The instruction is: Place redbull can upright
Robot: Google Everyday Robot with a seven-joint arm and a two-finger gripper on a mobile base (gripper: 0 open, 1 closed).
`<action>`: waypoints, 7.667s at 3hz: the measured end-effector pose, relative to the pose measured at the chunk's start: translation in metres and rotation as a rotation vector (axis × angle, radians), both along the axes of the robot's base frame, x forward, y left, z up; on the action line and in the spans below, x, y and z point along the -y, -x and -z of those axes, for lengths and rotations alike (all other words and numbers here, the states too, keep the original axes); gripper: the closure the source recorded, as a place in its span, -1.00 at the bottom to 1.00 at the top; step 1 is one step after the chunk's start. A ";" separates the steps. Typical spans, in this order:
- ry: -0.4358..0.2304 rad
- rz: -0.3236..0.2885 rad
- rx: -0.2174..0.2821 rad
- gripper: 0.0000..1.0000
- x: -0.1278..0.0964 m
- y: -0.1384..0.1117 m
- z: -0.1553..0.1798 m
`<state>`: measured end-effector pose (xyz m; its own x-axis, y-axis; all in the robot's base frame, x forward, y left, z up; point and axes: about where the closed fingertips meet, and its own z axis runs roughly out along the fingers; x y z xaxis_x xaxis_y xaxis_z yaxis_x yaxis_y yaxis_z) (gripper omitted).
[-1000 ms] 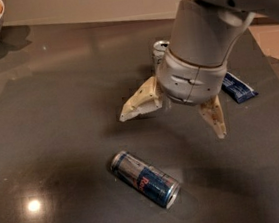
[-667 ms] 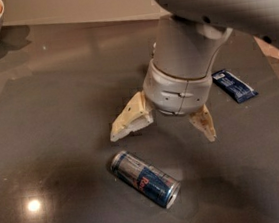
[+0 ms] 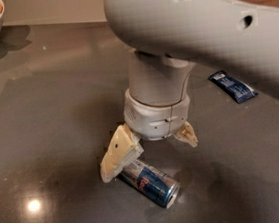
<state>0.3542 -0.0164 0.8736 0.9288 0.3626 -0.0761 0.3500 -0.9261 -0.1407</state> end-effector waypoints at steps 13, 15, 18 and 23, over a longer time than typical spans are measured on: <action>-0.210 0.324 -0.169 1.00 -0.018 -0.001 -0.056; -0.234 0.560 -0.139 1.00 -0.005 -0.009 -0.068; -0.302 0.651 -0.079 1.00 -0.007 -0.012 -0.090; -0.791 1.306 -0.269 1.00 0.031 -0.030 -0.077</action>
Offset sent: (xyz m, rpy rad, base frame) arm -0.0294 -0.0050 -0.0286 -0.1093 -0.0490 0.3221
